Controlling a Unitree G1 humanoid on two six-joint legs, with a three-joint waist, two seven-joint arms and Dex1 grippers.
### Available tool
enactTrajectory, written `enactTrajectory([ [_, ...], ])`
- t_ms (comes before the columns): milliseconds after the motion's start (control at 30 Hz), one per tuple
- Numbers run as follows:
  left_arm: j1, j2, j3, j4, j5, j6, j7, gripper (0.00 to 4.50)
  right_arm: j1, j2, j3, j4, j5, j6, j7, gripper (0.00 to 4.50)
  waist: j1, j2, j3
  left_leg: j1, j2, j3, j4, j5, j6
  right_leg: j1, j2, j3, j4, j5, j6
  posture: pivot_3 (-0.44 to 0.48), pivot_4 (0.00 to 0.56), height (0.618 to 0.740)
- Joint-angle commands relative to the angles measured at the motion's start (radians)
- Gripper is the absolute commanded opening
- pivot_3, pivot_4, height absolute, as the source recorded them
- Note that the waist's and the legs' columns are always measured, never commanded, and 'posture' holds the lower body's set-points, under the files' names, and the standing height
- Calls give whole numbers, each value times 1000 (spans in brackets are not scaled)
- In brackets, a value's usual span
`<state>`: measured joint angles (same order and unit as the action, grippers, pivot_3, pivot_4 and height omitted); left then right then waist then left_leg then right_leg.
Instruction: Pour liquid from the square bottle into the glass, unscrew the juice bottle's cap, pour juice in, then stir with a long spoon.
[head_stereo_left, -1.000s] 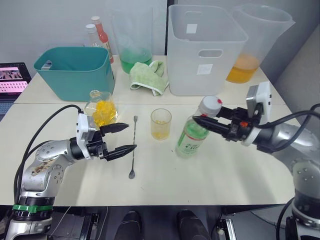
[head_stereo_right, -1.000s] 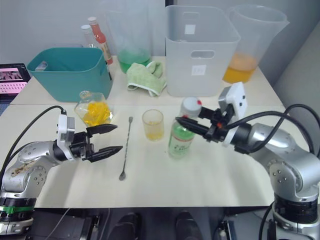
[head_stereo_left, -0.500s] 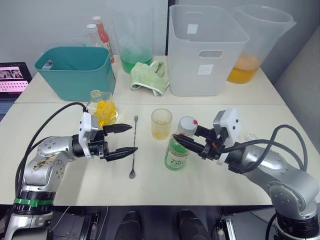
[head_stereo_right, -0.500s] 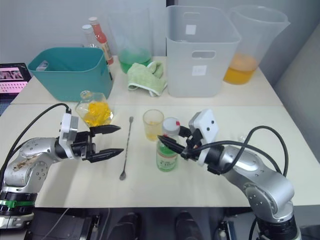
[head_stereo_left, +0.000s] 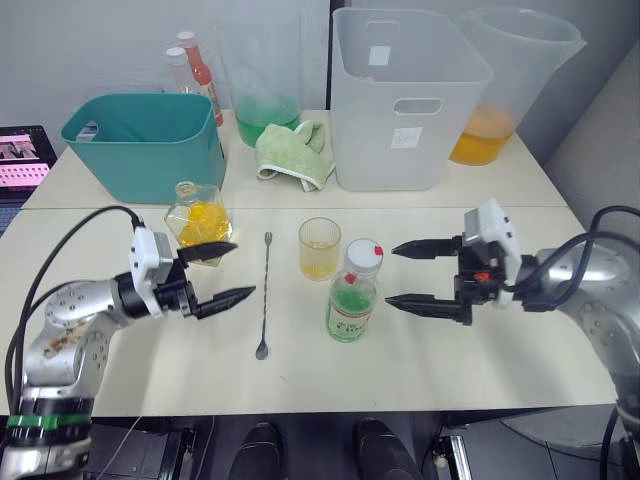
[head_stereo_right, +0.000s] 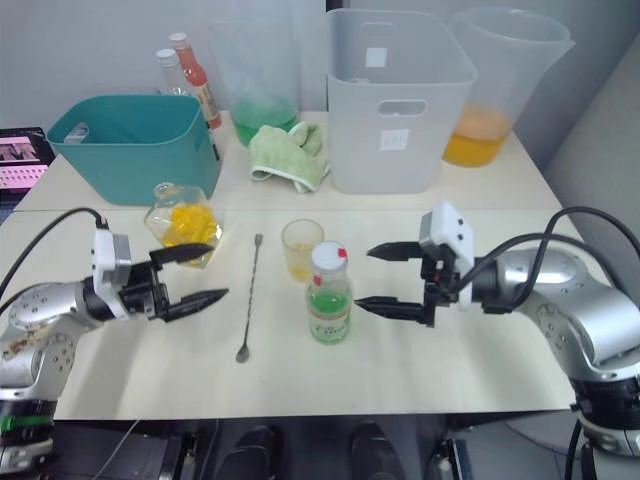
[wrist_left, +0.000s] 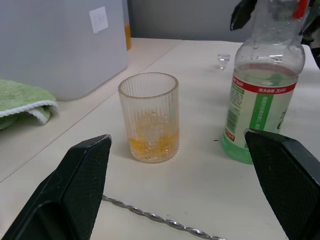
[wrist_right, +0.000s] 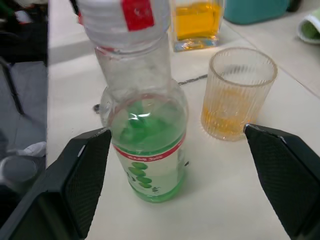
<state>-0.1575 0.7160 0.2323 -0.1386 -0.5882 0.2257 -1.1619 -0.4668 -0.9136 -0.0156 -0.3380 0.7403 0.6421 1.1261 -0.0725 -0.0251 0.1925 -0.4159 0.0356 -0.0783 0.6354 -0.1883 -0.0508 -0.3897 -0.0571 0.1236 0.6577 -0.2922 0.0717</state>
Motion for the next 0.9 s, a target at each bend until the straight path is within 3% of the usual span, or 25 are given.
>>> enactTrajectory([
  [33,93,4,85,-135,-44,22,57,4500,-100,-1,36,127,-39,-117,220,4478,0,0,0,0,0,0,-1,0,0,0,0,0,0,0,0,0,150,740],
  [300,298,-14,186,-336,-105,73,161,4500,-317,159,182,374,-129,-267,476,4478,8,0,0,1,-1,-1,-1,0,0,1,-1,-1,-1,0,0,0,150,740],
  [567,384,-16,233,-424,-129,90,223,4500,-420,260,327,509,-136,-406,488,4478,9,0,0,1,-1,-1,-1,0,0,0,-1,-2,0,1,-1,0,150,740],
  [767,399,-5,243,-437,-138,90,237,4500,-456,239,406,567,-91,-472,488,4478,9,0,0,1,0,-1,-1,0,0,0,-1,-2,0,1,-1,0,150,740],
  [900,389,-12,236,-436,-144,84,247,4500,-463,211,436,580,-40,-494,488,3353,7,0,0,1,0,-1,-1,0,0,0,0,-2,0,1,-1,0,150,740],
])
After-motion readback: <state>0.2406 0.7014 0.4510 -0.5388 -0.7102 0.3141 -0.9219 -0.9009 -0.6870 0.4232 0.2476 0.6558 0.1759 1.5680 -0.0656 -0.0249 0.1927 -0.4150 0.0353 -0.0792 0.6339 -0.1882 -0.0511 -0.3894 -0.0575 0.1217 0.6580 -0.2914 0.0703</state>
